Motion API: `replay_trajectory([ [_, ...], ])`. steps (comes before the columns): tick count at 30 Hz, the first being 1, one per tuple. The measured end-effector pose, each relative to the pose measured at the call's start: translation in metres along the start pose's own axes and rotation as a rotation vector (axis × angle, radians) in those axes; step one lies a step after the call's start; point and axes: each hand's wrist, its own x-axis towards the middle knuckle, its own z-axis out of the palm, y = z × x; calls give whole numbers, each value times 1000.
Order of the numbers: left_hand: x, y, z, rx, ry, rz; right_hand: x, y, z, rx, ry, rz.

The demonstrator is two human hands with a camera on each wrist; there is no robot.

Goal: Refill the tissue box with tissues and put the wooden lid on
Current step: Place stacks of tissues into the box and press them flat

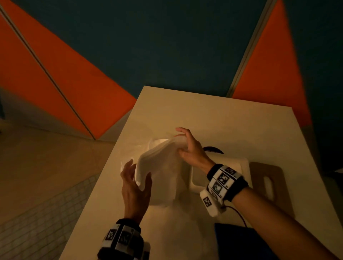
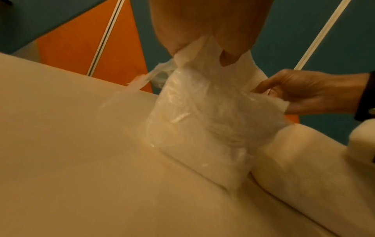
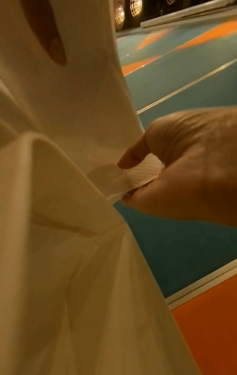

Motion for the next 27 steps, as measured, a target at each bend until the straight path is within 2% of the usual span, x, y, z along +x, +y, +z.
replay_trajectory([
  [3,4,9,-8,34,14,50,-5,-10,-4,-94,14,-7],
  [7,22,40,-26,25,15,60,-26,-32,-36,-170,119,-83],
  [9,30,59,-30,-25,-33,176,-44,-38,-59,-158,164,-49],
  [12,39,80,-15,-19,-258,312,-69,-27,-93,-162,255,55],
  [15,38,85,19,83,-484,425,-90,0,-115,-186,307,211],
  [20,31,87,74,336,-809,351,-104,48,-123,-159,345,444],
  [22,34,87,89,433,-864,359,-102,61,-122,-151,346,486],
  [27,38,95,108,609,-883,471,-95,68,-123,-196,334,493],
])
